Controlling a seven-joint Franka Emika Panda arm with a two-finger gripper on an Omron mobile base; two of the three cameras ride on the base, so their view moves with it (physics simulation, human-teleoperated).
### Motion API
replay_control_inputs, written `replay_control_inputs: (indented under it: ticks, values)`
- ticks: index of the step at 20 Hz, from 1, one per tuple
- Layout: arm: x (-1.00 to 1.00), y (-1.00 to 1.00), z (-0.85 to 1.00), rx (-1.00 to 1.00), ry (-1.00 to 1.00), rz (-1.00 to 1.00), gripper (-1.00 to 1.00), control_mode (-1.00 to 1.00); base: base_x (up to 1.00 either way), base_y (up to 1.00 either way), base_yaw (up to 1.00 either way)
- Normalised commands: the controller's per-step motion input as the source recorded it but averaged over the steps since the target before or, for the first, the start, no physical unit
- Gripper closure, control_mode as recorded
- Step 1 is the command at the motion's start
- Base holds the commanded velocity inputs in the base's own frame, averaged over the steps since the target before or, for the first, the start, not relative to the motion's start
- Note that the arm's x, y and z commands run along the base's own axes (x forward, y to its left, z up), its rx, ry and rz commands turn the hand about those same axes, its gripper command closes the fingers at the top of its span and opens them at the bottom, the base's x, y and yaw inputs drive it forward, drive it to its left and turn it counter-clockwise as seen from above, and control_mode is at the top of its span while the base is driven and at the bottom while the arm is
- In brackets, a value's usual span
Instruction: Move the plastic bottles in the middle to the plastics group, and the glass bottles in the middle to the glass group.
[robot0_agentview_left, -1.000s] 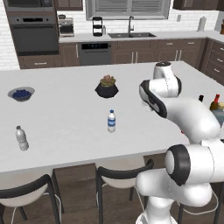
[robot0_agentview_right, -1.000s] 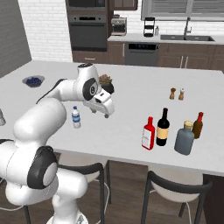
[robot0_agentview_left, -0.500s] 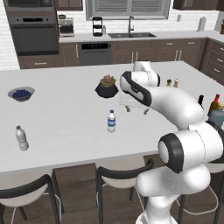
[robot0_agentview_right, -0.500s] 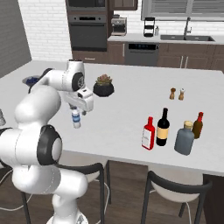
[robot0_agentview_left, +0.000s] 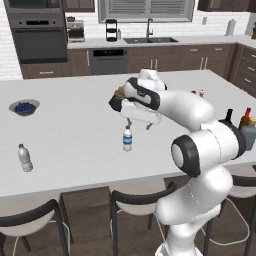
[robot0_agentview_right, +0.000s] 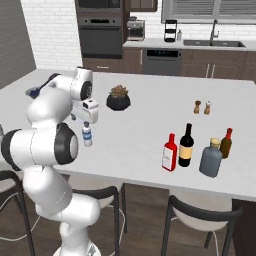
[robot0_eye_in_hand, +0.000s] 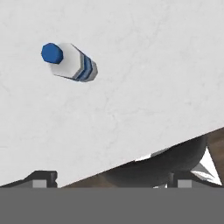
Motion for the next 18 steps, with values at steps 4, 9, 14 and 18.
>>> replay_control_inputs:
  ticks: [4, 9, 14, 18]
  values:
    - [0.37, 0.13, -0.27, -0.02, 0.0, 0.0, -1.0, -1.0, 0.0, 0.0, 0.0]
    - [0.19, 0.01, -0.3, -0.05, -0.06, 0.0, -1.0, -1.0, 0.0, 0.0, 0.0]
    - [0.14, 0.05, -0.28, -0.01, -0.12, 0.0, -1.0, -1.0, 0.0, 0.0, 0.0]
    - [0.19, 0.23, -0.23, 0.0, -0.09, 0.0, -1.0, -1.0, 0.0, 0.0, 0.0]
